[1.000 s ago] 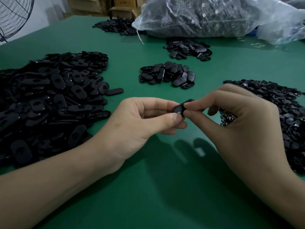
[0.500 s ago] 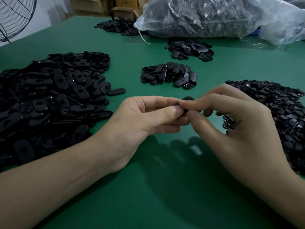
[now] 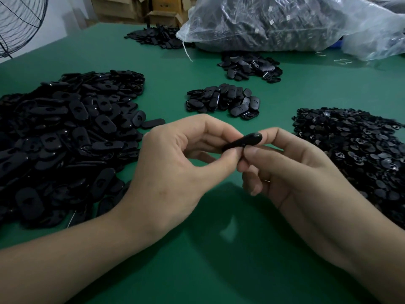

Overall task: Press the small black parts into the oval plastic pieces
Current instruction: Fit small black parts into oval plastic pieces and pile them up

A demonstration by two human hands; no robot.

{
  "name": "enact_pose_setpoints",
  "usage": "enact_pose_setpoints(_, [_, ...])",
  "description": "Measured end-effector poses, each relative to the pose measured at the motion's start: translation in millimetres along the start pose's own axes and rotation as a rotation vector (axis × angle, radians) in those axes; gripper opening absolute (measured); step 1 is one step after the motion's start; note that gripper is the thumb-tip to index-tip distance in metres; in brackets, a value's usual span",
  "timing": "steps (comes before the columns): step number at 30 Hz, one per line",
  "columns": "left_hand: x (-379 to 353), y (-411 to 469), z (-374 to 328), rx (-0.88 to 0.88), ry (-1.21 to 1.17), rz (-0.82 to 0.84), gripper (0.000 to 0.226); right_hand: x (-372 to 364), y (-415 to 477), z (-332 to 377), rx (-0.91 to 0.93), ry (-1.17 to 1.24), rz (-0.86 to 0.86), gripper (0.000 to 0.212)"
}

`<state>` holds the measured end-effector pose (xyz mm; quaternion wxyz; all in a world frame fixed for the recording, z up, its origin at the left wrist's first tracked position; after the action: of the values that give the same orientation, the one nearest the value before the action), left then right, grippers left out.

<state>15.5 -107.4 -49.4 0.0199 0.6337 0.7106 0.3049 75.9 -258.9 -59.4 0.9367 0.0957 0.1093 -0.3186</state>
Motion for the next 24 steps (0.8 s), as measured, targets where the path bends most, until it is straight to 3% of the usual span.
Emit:
enact_pose_setpoints(12, [1.1,-3.4,-17.5,-0.142,0.262,-0.088,0.017,1.9,3.5,-5.1,-0.033,0.259,0.136,0.009])
enact_pose_setpoints(24, [2.9,-5.3,-21.0,-0.174,0.343,-0.101,0.013,0.7,3.8,-5.8,-0.02,0.284,0.155,0.008])
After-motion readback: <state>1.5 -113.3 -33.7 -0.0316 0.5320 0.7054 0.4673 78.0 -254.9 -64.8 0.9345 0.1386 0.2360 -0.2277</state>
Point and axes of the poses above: each hand's wrist, its own y-axis towards the middle knuckle, its own x-axis out of the back of the hand, z = x × y, the point moved 3 cm from there along y, towards the middle knuckle, and after that the axes turned 13 degrees about z, right-handed, at the moved point
